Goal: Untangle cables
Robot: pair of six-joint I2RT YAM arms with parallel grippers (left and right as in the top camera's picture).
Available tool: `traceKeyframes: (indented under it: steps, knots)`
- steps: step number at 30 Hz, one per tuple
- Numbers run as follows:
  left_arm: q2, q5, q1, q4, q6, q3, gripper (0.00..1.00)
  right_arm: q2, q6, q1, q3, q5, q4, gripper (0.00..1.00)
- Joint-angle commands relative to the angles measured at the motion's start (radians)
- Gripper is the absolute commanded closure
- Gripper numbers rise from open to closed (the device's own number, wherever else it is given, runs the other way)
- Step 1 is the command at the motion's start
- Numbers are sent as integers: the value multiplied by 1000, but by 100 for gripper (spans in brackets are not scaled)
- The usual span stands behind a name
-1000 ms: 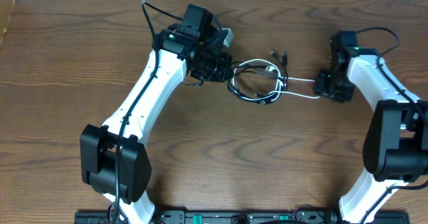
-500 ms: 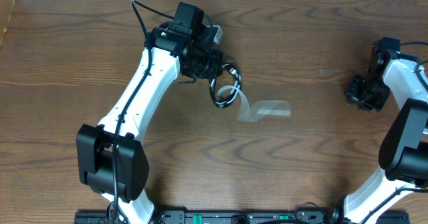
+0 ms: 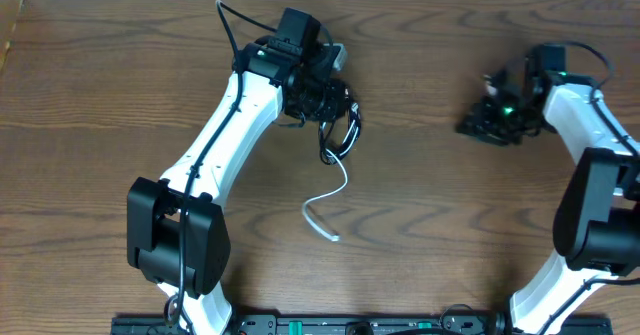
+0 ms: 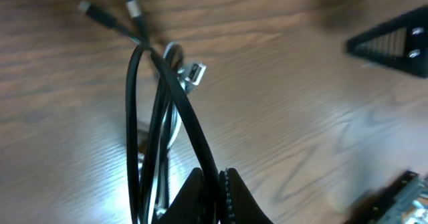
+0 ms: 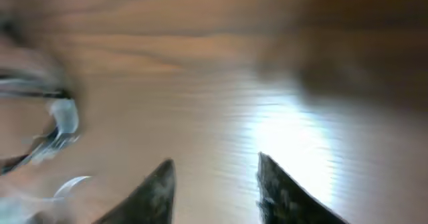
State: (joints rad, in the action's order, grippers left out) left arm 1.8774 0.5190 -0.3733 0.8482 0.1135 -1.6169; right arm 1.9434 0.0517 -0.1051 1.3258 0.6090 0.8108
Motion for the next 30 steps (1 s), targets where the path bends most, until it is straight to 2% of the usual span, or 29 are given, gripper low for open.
traceKeyframes:
  steps: [1, 8, 14, 18, 22, 27, 30]
  knots:
    - [9, 121, 3, -14, 5, -18, 93, -24, -136, 42, 2, 343, -34, 56]
    - [-4, 234, 4, -68, 5, -37, 93, -24, -135, 116, 2, 498, -101, 47]
    - [-5, 196, 1, -113, 172, -43, 92, -24, -138, 185, 2, 481, -134, 42]
    - [-3, 66, -30, -91, 180, -36, 92, -24, -89, 177, 2, 426, -157, 42]
    - [-3, -145, -79, -65, 180, -25, 92, -24, -21, 135, 2, 314, -143, 42]
    - [-2, -418, -132, -42, 179, -23, 92, -24, -2, 78, 2, 156, -85, 43]
    - [-1, -479, -168, -38, 176, -22, 92, -25, -2, 23, 2, 145, -76, 43]
